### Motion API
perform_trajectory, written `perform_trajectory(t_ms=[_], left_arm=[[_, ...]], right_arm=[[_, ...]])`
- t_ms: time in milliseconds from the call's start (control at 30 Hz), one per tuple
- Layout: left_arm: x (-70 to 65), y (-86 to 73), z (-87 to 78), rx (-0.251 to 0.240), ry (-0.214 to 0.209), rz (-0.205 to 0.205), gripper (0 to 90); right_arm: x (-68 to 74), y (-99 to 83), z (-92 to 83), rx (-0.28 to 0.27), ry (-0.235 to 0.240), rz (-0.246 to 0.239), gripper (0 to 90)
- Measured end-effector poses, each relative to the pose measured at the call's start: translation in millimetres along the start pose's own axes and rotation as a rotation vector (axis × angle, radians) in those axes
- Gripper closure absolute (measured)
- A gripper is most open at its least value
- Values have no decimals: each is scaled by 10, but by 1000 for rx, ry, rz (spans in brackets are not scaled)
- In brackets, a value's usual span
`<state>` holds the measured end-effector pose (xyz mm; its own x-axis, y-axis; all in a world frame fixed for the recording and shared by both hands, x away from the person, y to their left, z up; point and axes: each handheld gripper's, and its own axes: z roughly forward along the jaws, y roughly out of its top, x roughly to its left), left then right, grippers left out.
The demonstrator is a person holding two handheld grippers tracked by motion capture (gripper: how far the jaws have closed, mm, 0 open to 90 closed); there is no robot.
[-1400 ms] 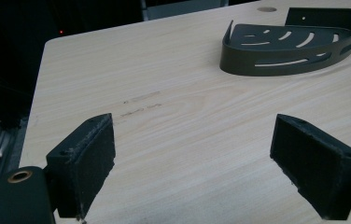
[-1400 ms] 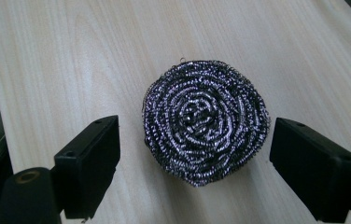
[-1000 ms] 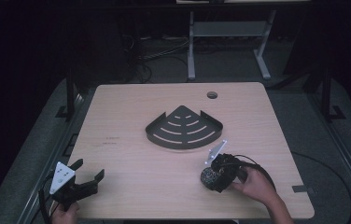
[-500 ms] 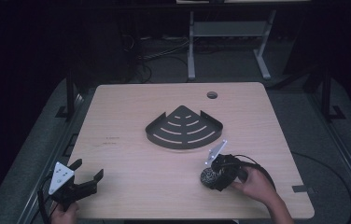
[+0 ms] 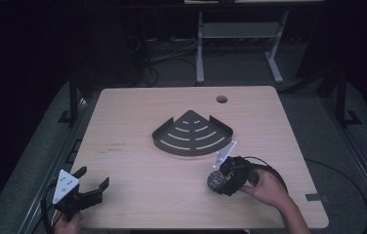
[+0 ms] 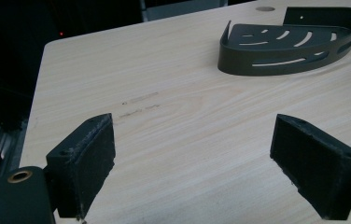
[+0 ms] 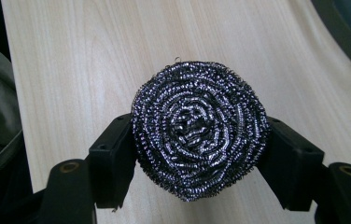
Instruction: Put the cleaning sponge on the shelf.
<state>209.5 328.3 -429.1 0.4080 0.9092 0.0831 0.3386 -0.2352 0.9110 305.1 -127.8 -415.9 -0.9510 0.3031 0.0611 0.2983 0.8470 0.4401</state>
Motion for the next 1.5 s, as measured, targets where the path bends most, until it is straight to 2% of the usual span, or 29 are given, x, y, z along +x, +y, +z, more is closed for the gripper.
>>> perform_trajectory(t_ms=[367,800,1500], left_arm=[[-21,2,17,14,-8,12,133],[-34,7,31,19,-14,20,133],[-39,9,33,17,-24,29,132]], right_arm=[[-27,126,-72,-1,11,-19,321],[-139,322,-159,11,24,-36,321],[-311,541,-219,37,41,-32,321]])
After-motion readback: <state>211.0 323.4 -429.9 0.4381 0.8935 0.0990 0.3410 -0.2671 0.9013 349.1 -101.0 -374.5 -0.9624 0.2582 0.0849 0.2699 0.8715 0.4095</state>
